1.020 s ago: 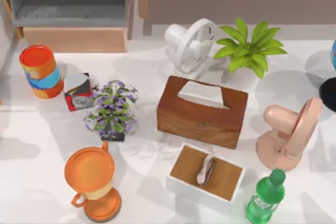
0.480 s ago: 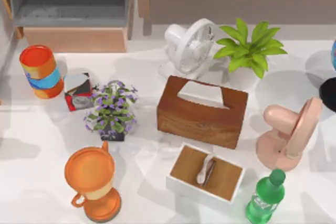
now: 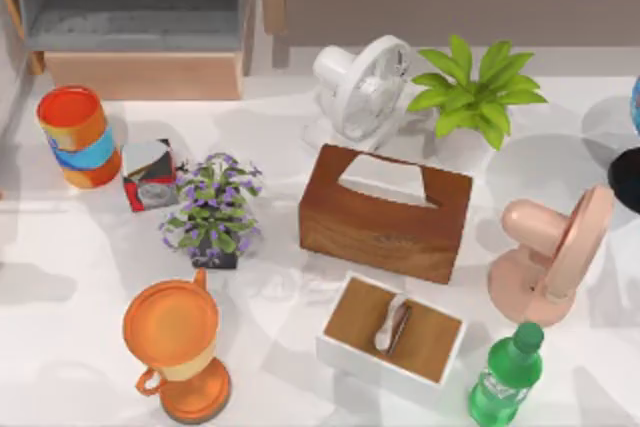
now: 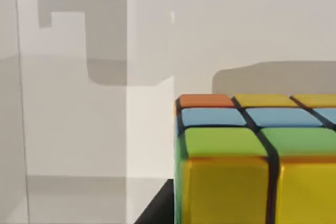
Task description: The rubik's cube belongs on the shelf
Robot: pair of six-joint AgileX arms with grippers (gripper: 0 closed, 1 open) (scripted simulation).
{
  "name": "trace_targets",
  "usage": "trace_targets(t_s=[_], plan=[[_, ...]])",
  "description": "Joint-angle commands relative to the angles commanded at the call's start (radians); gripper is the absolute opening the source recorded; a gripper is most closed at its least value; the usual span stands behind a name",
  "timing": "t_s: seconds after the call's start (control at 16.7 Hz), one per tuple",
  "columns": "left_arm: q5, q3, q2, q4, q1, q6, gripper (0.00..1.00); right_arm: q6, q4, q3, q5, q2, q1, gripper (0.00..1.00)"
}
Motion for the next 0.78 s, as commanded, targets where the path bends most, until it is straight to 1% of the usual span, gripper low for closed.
trace_targets(t_s=[0.48,0.66,0.78], plan=[[-0.008,-0.01,-0.013,0.003,0.003,0.001,0.0,0.0,0.0,0.0,0.0,0.0,0.0,1.0],[-0.049,-0.074,-0.097,0.015,-0.012,-0.01,0.0,0.0,0.0,0.0,0.0,0.0,0.0,1.0],[-0.089,-0.136,-0.179,0.039,-0.043,-0.021,0.0,0.0,0.0,0.0,0.0,0.0,0.0,1.0]])
